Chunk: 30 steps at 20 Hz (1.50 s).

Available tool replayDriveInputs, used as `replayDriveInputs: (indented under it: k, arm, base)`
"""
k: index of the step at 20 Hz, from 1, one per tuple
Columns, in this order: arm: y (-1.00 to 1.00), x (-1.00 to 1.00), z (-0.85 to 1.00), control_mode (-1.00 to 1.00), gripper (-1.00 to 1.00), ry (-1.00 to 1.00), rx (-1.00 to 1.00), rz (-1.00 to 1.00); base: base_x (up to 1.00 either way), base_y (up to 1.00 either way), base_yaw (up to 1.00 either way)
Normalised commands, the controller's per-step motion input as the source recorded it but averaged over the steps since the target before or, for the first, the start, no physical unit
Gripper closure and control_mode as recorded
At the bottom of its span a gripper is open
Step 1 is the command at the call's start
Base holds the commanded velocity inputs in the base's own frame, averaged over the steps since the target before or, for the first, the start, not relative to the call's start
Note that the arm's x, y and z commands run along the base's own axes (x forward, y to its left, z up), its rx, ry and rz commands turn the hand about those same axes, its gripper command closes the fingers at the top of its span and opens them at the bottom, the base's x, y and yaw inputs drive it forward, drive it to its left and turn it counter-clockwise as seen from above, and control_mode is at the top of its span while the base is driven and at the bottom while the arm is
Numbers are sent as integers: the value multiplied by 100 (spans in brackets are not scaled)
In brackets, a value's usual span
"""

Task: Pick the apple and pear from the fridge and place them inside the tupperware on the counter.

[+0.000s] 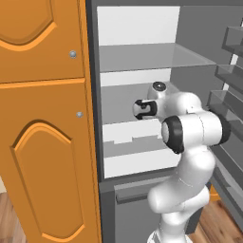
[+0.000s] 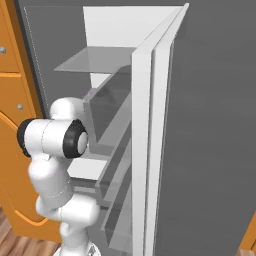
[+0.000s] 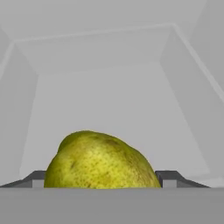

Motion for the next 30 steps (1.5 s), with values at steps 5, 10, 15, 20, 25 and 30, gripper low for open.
replayDriveInputs:
  k: [5,10,15,20,25,30]
  arm:
    - [28,-100,39,-100,100,0,-1,19]
    - [12,-100,75,-100,100,0,0,14]
    - [3,-100,92,-100,100,6,0,8]
    - [14,-100,66,-100,100,18,0,2]
    - [9,-100,47,-100,100,15,0,0]
    - [0,-100,49,-100,100,5,0,0]
  base:
    - [0,0,0]
    - [0,0,0]
    - [0,0,0]
    - [0,0,0]
    - [0,0,0]
    - [0,0,0]
